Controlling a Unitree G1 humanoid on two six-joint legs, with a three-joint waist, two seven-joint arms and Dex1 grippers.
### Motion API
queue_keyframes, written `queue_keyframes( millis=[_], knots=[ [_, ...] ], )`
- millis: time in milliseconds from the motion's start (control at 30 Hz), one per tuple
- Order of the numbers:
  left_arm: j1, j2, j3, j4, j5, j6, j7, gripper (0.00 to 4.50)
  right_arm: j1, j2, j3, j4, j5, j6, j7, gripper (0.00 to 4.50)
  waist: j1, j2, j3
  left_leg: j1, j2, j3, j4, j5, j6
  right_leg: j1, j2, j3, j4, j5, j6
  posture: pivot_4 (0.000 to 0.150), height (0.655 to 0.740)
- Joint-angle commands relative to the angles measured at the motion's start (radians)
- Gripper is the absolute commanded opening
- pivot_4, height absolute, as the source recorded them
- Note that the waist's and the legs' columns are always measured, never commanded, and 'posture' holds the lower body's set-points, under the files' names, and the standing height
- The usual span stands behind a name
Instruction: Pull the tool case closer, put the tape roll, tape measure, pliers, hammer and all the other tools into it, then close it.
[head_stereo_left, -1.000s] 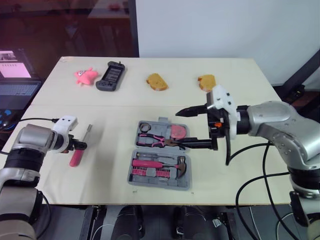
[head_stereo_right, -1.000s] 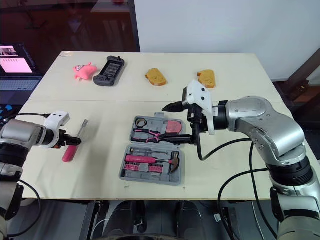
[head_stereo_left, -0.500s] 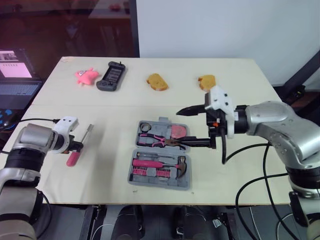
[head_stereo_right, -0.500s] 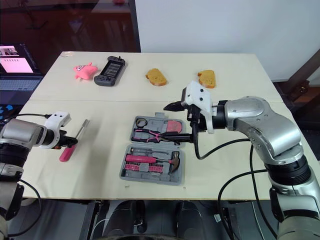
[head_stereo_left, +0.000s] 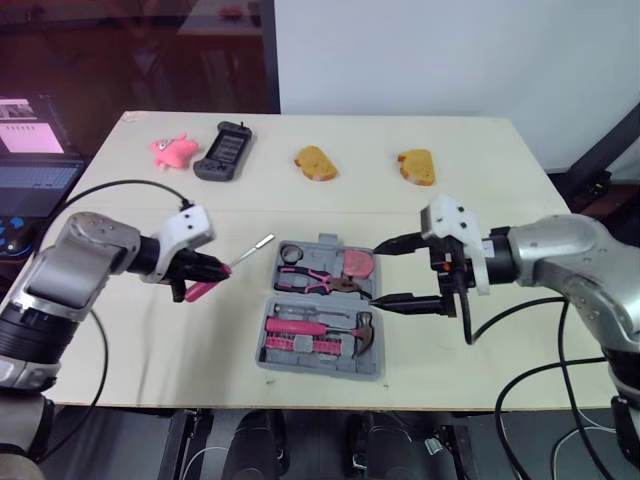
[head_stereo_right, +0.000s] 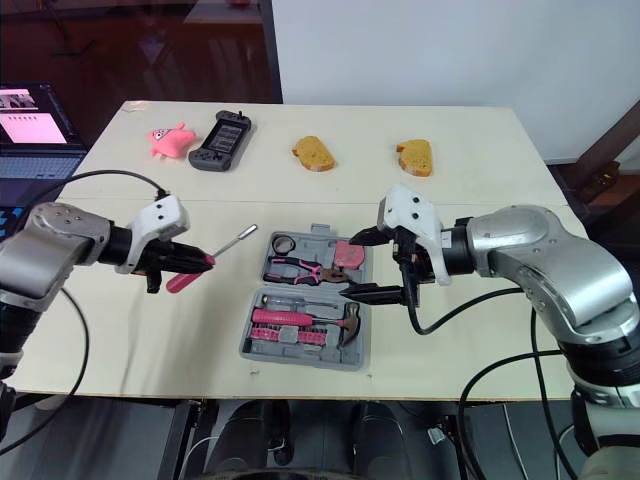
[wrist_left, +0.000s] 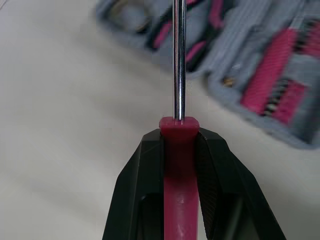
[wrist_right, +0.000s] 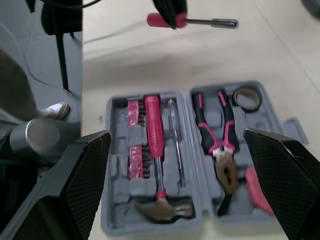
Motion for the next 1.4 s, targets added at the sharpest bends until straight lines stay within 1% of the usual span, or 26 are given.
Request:
queue_keyframes(
  millis=[33, 167, 233, 367, 533, 600, 667, 733, 833, 900, 1000, 1100, 1167, 1267, 1400],
  knots=[
    [-0.073, 0.009, -0.058, -0.069, -0.01, -0.027, -0.131, 0.35, 0.039, -0.024, -0.095, -0.106, 0.07, 0.058, -0.051, 4.5, 0.001, 0.0, 0.0, 0.0, 0.0, 0.0, 0.0, 0.0, 0.0, 0.0, 0.0, 0.0, 0.0, 0.0, 0.0, 0.15, 0.7188],
    [-0.152, -0.041, -0.131, -0.059, 0.013, -0.026, -0.191, 0.35, 0.104, -0.034, -0.168, -0.19, 0.136, 0.129, -0.116, 4.5, 0.011, 0.0, 0.0, 0.0, 0.0, -0.001, 0.0, -0.001, 0.001, 0.001, 0.001, 0.0, 0.0, 0.0, 0.0, 0.15, 0.7188],
    [-0.17, -0.047, -0.18, -0.066, 0.034, -0.038, -0.231, 0.35, 0.141, -0.043, -0.21, -0.23, 0.169, 0.16, -0.147, 4.5, 0.016, 0.0, 0.0, 0.0, 0.0, -0.001, 0.001, -0.001, 0.002, 0.001, 0.001, 0.0, 0.0, 0.0, 0.0, 0.15, 0.7188],
    [-0.177, -0.056, -0.243, -0.087, 0.078, -0.005, -0.239, 0.35, 0.189, -0.065, -0.266, -0.283, 0.229, 0.224, -0.207, 4.5, 0.018, 0.0, 0.0, 0.0, 0.0, -0.002, 0.001, -0.001, 0.002, 0.001, 0.003, 0.0, 0.0, 0.0, 0.0, 0.15, 0.7188],
    [-0.242, -0.023, -0.38, -0.168, 0.11, 0.166, -0.314, 0.35, 0.235, -0.095, -0.295, -0.336, 0.277, 0.26, -0.263, 4.5, 0.019, 0.0, 0.0, 0.0, 0.0, -0.004, 0.001, -0.002, 0.004, 0.002, 0.003, 0.0, 0.0, 0.0, 0.0, 0.15, 0.7188],
    [-0.309, -0.001, -0.47, -0.2, 0.068, 0.193, -0.32, 0.35, 0.257, -0.113, -0.302, -0.358, 0.28, 0.256, -0.273, 4.5, 0.02, 0.0, 0.0, 0.0, 0.0, -0.005, 0.002, -0.002, 0.004, 0.002, 0.003, 0.001, 0.0, 0.0, 0.0, 0.15, 0.7188],
    [-0.417, 0.047, -0.622, -0.218, -0.007, 0.205, -0.32, 0.35, 0.274, -0.127, -0.305, -0.377, 0.289, 0.254, -0.283, 4.5, 0.021, -0.001, 0.0, 0.0, 0.0, -0.006, 0.002, -0.002, 0.004, 0.002, 0.004, 0.001, 0.0, 0.0, 0.0, 0.15, 0.7188],
    [-0.51, 0.028, -0.728, -0.197, -0.006, 0.23, -0.32, 0.35, 0.285, -0.135, -0.307, -0.377, 0.303, 0.263, -0.298, 4.5, 0.02, 0.0, 0.0, 0.0, 0.001, -0.007, 0.002, -0.002, 0.004, 0.002, 0.004, 0.001, 0.0, 0.0, 0.0, 0.15, 0.7188],
    [-0.596, -0.015, -0.825, -0.18, 0.012, 0.195, -0.32, 0.35, 0.304, -0.146, -0.311, -0.381, 0.321, 0.264, -0.307, 4.5, 0.021, 0.0, 0.0, 0.001, 0.001, -0.006, 0.002, -0.002, 0.004, 0.004, 0.005, 0.002, 0.0, 0.0, 0.0, 0.15, 0.7188],
    [-0.645, -0.044, -0.873, -0.188, -0.034, 0.236, -0.32, 0.35, 0.313, -0.152, -0.31, -0.387, 0.332, 0.26, -0.309, 4.5, 0.02, 0.0, 0.0, 0.001, 0.001, -0.006, 0.003, -0.002, 0.004, 0.004, 0.005, 0.002, 0.0, 0.0, 0.0, 0.15, 0.7188],
    [-0.688, -0.111, -0.908, -0.165, -0.041, 0.351, -0.32, 0.35, 0.324, -0.164, -0.309, -0.394, 0.348, 0.253, -0.315, 4.5, 0.02, 0.0, 0.0, 0.001, 0.001, -0.007, 0.003, -0.002, 0.004, 0.003, 0.005, 0.002, 0.0, 0.0, 0.0, 0.15, 0.7188],
    [-0.727, -0.142, -0.94, -0.177, -0.075, 0.426, -0.32, 0.35, 0.333, -0.17, -0.309, -0.396, 0.358, 0.248, -0.322, 4.5, 0.019, 0.0, 0.0, 0.001, 0.001, -0.007, 0.003, -0.002, 0.004, 0.004, 0.005, 0.002, 0.0, 0.0, 0.0, 0.15, 0.7188],
    [-0.743, -0.181, -0.945, -0.166, -0.077, 0.479, -0.32, 0.35, 0.34, -0.172, -0.306, -0.397, 0.36, 0.243, -0.326, 4.5, 0.019, 0.0, 0.0, 0.001, 0.001, -0.007, 0.003, -0.002, 0.004, 0.004, 0.006, 0.003, 0.0, 0.0, 0.0, 0.15, 0.7188],
    [-0.751, -0.224, -0.972, -0.141, -0.036, 0.501, -0.316, 0.35, 0.347, -0.171, -0.296, -0.399, 0.36, 0.235, -0.334, 4.5, 0.02, 0.0, 0.0, 0.002, 0.001, -0.007, 0.003, -0.002, 0.004, 0.004, 0.006, 0.003, 0.0, 0.0, 0.0, 0.15, 0.7188],
    [-0.749, -0.261, -1.017, -0.125, 0.018, 0.483, -0.312, 0.35, 0.35, -0.166, -0.277, -0.399, 0.359, 0.224, -0.347, 4.5, 0.02, 0.0, 0.0, 0.002, 0.001, -0.008, 0.003, -0.002, 0.004, 0.004, 0.006, 0.003, 0.0, 0.0, 0.0, 0.15, 0.7188]
  ],
)
